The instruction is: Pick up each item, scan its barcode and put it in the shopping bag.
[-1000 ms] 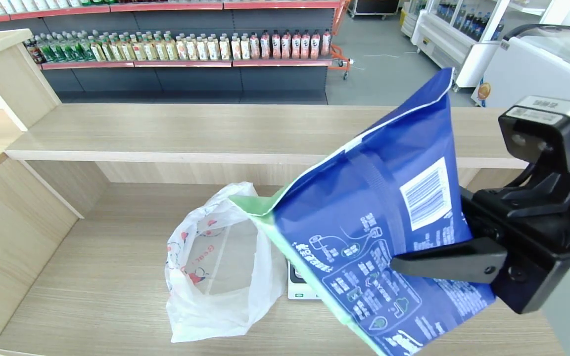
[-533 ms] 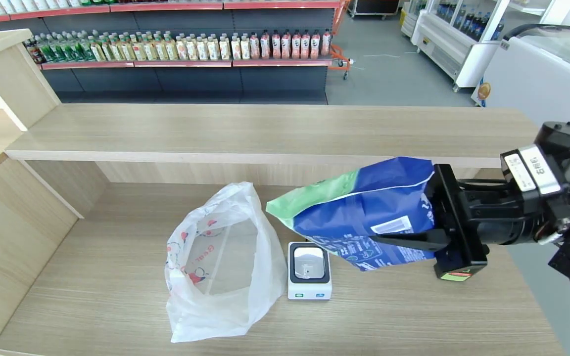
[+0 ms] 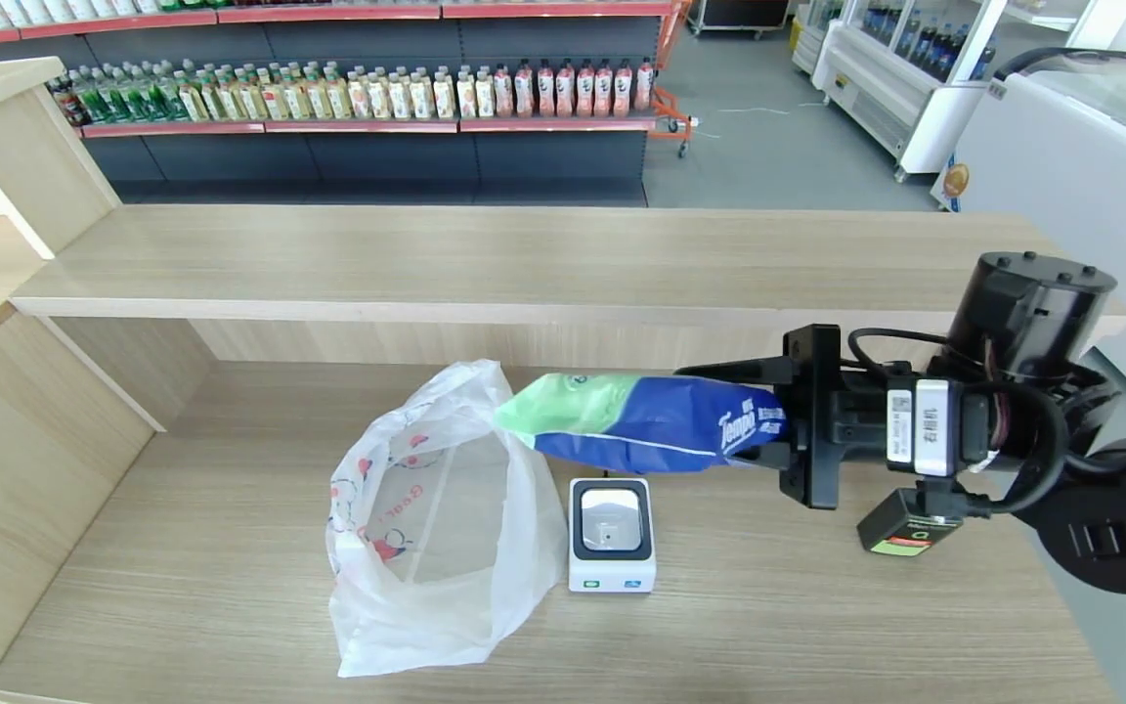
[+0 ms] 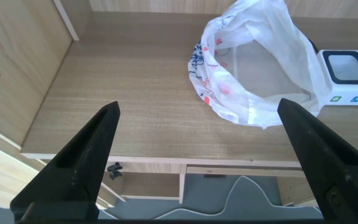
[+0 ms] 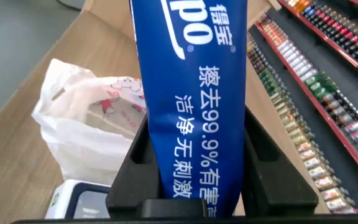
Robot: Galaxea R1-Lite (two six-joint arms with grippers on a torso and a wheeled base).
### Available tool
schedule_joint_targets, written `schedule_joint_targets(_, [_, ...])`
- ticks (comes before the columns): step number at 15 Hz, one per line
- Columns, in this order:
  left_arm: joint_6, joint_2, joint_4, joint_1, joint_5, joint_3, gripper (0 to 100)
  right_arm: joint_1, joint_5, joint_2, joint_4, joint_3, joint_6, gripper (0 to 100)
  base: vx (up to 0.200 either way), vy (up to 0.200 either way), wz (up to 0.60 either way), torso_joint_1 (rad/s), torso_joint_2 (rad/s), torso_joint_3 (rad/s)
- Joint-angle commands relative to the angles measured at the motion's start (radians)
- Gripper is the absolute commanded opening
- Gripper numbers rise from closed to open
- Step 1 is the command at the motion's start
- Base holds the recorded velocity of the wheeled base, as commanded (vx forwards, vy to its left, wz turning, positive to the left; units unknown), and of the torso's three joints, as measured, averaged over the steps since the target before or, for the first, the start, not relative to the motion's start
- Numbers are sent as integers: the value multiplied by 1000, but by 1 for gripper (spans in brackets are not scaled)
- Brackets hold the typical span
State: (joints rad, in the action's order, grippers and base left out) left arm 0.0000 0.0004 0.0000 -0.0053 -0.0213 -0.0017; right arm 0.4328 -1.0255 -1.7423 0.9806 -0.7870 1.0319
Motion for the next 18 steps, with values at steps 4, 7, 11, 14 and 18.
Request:
schedule_joint_targets(4, [0, 0, 0, -1, 0, 0, 100, 109, 292, 53, -5, 5, -179, 0, 0, 0, 0, 0, 0, 0])
schedule_joint_targets(7, [0, 0, 0, 1, 0, 0, 100, 173, 571, 110, -10, 58, -408, 0, 0, 0, 0, 0, 0, 0])
schedule_joint_targets(11, [0, 0, 0, -1, 0, 0, 100, 192, 897, 353, -264, 163, -602, 0, 0, 0, 0, 0, 0, 0])
schedule_joint_targets(14, [0, 0, 0, 1, 0, 0, 100, 225, 901, 442, -496, 135, -705, 0, 0, 0, 0, 0, 0, 0])
schedule_joint_targets(18, [0, 0, 0, -1, 0, 0, 100, 158, 866, 494, -602, 118, -717, 0, 0, 0, 0, 0, 0, 0])
